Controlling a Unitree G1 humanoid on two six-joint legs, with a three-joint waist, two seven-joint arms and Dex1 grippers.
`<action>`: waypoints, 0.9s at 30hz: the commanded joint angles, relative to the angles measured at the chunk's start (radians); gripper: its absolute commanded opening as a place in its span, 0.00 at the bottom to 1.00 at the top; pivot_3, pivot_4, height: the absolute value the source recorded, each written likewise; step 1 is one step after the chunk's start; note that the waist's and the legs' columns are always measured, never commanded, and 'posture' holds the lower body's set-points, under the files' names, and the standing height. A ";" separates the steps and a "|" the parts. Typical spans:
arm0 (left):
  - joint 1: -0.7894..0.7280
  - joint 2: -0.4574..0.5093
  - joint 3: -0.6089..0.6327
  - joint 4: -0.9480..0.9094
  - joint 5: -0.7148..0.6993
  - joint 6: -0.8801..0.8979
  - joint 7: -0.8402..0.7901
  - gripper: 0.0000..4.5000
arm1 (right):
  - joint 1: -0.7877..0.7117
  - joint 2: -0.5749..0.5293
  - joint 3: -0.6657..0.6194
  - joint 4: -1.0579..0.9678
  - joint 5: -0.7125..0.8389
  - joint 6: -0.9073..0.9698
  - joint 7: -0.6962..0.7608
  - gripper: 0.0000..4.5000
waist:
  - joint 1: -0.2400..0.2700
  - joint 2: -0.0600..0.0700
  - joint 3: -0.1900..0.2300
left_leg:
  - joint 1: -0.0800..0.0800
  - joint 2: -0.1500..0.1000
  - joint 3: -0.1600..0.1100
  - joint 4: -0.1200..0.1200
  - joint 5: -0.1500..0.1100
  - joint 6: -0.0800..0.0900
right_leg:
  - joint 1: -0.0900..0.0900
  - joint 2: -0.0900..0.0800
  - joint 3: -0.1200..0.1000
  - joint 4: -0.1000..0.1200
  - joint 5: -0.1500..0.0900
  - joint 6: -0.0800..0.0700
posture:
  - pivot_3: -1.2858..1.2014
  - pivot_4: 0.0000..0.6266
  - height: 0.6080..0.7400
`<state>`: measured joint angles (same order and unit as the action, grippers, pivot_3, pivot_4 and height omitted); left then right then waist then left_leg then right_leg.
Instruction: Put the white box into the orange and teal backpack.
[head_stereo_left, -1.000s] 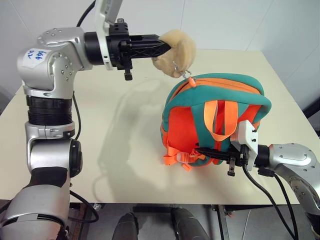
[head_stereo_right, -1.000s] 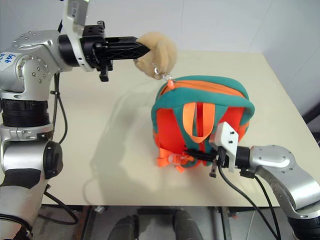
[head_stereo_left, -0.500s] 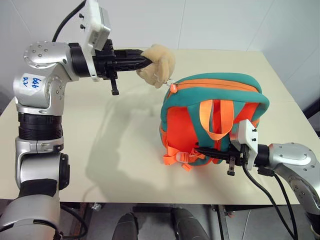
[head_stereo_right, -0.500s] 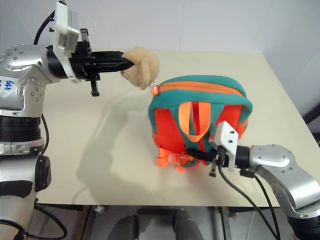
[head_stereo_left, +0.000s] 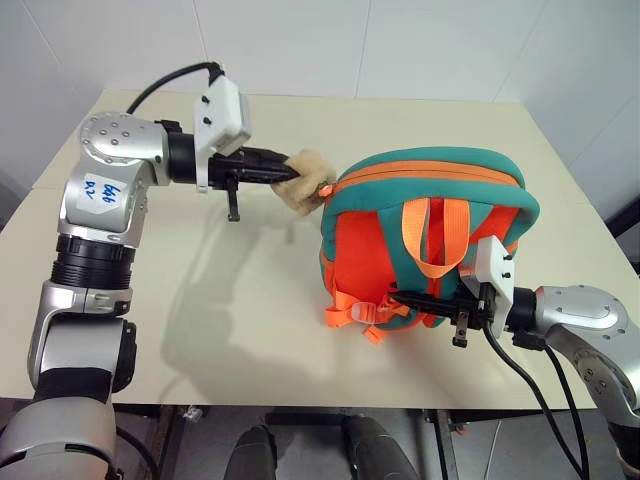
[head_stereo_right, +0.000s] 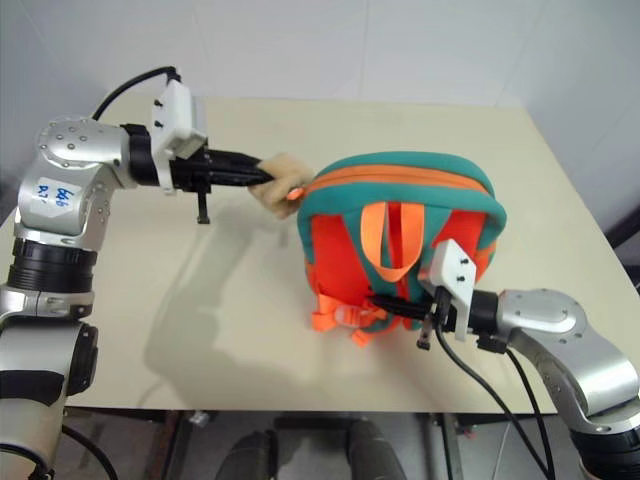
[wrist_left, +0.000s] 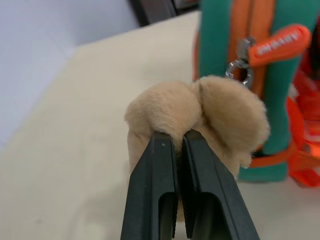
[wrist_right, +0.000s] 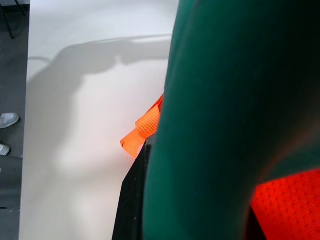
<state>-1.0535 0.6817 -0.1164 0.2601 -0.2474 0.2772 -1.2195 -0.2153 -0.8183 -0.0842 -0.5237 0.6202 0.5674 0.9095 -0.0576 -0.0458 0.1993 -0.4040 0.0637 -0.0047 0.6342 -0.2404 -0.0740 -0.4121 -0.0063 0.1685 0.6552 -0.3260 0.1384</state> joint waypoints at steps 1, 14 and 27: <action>0.017 -0.006 -0.038 0.015 0.040 -0.026 -0.026 0.00 | -0.012 0.002 0.000 -0.001 -0.001 -0.007 0.006 0.03 | 0.000 0.000 0.000 | 0.000 0.000 0.000 0.000 0.000 0.000 | 0.000 0.000 0.000 0.000 0.000 0.000 | 0.52 0.24 1.00; -0.013 -0.011 -0.194 0.171 0.226 -0.199 -0.102 0.00 | -0.020 -0.006 -0.002 0.015 -0.010 -0.009 0.028 0.03 | 0.001 0.000 0.000 | 0.000 0.000 0.000 0.001 0.000 0.000 | 0.001 0.000 0.000 0.000 0.000 0.000 | 0.52 0.24 1.00; -0.101 -0.097 -0.212 0.417 0.332 -0.453 -0.052 0.00 | -0.041 0.008 0.013 0.032 -0.028 -0.018 0.030 0.03 | 0.000 0.000 0.000 | 0.000 0.000 0.000 0.001 -0.001 0.001 | 0.001 0.000 0.000 -0.001 0.000 0.000 | 0.52 0.24 1.00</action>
<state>-1.1342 0.5932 -0.3556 0.6625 0.0945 -0.1752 -1.2786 -0.2470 -0.8143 -0.0630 -0.4828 0.5913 0.5664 0.9357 -0.0574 -0.0459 0.1993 -0.4042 0.0637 -0.0046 0.6353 -0.2411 -0.0728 -0.4116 -0.0062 0.1687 0.6546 -0.3259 0.1384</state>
